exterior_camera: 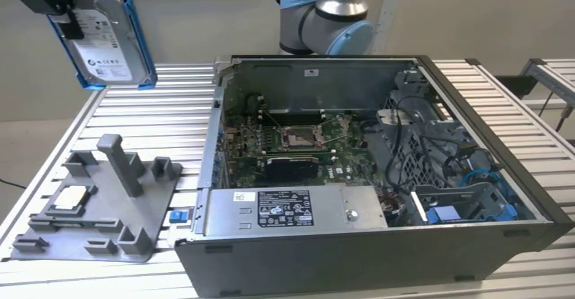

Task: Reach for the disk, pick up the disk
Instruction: 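Pick up the disk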

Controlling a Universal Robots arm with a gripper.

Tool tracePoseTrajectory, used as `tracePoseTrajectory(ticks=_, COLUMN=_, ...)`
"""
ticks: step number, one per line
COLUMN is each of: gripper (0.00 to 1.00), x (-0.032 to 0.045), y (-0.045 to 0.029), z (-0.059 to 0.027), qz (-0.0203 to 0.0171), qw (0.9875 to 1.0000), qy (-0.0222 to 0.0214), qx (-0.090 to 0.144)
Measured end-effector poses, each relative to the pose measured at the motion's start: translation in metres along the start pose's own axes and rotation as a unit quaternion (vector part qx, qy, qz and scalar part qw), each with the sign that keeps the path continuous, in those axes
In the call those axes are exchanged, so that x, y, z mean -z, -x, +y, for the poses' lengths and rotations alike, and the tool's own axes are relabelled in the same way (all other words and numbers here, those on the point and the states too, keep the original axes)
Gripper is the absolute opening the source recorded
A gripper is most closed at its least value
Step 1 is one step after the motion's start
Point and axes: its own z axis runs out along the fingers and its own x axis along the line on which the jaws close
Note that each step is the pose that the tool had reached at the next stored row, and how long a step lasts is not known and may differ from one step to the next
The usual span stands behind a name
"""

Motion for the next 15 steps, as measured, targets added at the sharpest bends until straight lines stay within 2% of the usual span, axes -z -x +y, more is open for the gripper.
tracePoseTrajectory(ticks=15, gripper=0.00, x=-0.0001, y=0.0008, z=-0.0307, qz=0.0001, qw=1.0000, qy=0.0010, qx=0.002)
